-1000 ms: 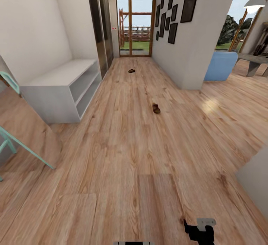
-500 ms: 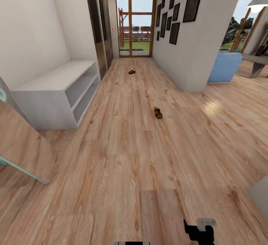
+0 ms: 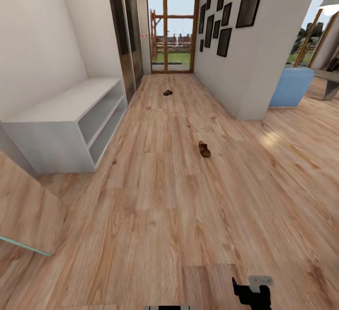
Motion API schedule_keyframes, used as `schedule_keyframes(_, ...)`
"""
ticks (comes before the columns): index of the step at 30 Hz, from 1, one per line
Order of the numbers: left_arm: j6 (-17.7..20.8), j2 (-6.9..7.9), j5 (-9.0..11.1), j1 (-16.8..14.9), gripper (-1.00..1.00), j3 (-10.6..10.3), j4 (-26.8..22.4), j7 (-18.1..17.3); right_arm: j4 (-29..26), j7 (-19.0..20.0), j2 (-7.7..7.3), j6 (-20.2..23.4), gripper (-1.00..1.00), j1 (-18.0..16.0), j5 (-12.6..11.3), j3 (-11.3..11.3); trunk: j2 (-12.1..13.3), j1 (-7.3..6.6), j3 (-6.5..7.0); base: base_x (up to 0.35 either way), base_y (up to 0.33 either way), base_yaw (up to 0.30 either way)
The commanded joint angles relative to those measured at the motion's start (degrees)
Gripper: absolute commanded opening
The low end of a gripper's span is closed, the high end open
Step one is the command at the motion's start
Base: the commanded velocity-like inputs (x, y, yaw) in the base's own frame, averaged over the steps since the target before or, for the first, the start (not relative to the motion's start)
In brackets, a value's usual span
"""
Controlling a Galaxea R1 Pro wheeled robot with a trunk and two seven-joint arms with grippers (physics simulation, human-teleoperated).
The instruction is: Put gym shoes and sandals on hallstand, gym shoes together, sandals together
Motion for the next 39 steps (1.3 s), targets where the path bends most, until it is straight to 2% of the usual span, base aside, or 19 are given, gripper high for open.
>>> schedule_keyframes(1,-0.1,-0.05,-0.1,0.0,1.0,0.5,0.0,-0.6,0.1,-0.2,0.0,-0.2,1.0,0.0,0.4,-0.3,0.0,0.02,-0.05,0.339,0.079,0.0)
schedule_keyframes(39,-0.1,-0.05,-0.1,0.0,1.0,0.5,0.0,-0.6,0.1,-0.3,0.0,-0.2,1.0,0.0,0.4,-0.3,0.0,0.02,-0.05,0.339,0.074,0.0)
